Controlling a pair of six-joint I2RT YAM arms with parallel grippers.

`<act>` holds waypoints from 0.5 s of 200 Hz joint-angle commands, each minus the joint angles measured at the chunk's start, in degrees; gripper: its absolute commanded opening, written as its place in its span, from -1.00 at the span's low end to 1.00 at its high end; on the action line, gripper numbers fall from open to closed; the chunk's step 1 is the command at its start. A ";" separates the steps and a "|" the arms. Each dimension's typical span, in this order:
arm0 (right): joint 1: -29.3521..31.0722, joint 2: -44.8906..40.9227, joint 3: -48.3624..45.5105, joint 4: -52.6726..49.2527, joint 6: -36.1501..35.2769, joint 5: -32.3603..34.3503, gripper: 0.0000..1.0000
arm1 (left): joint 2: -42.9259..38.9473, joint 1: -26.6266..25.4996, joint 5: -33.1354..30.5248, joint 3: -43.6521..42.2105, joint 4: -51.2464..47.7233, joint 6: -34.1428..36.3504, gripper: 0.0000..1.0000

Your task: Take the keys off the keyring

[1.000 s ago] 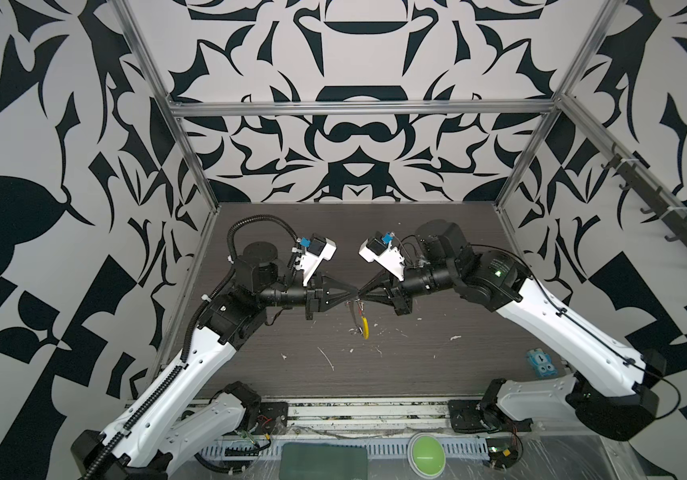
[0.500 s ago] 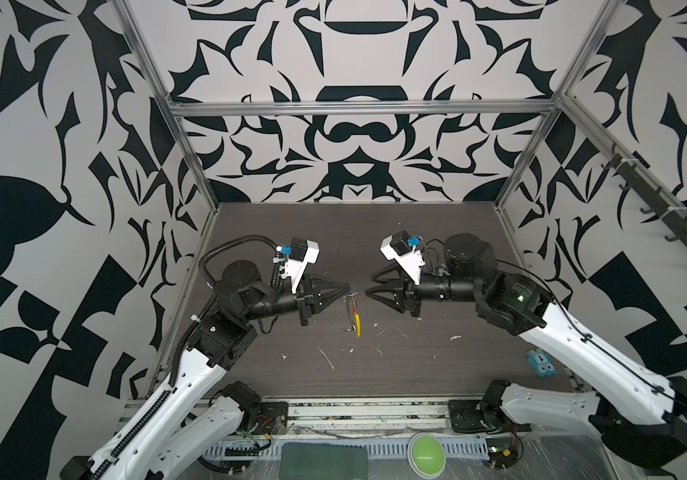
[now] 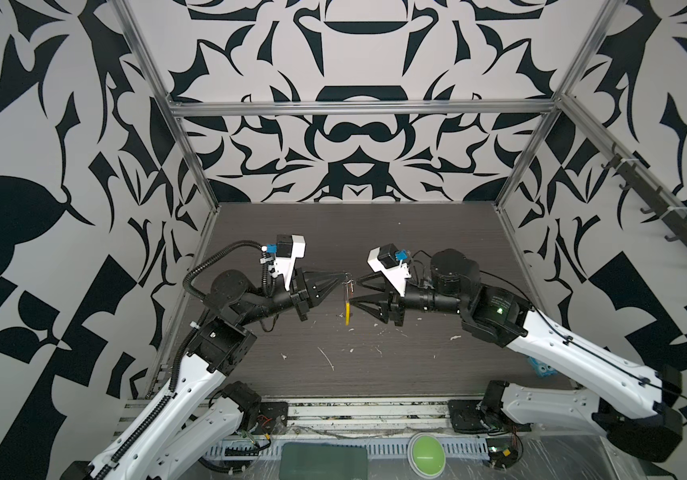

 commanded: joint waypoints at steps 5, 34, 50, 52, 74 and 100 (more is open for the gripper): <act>1.01 0.45 0.12 6.00 -0.65 2.79 0.03 | -0.84 -0.17 -0.28 -0.95 4.45 -1.91 -1.00; 1.55 1.30 0.10 7.02 -0.69 3.88 -0.17 | -1.19 -0.17 -0.72 -1.58 5.67 -2.62 -1.00; 2.06 1.47 0.14 7.18 -1.02 4.91 -0.26 | -1.21 -0.17 -0.70 -1.68 5.99 -2.89 -1.00; 2.10 1.47 0.14 7.11 -1.14 5.07 -0.27 | -1.21 -0.17 -0.70 -1.68 6.00 -2.89 -1.00; 2.52 1.45 0.19 6.88 -1.65 5.81 -0.43 | -1.30 -0.17 -0.87 -1.86 5.97 -2.88 -1.00; 3.17 1.54 0.57 5.81 -2.39 6.11 -0.67 | -1.46 -0.17 -1.58 -2.21 6.08 -2.84 -1.00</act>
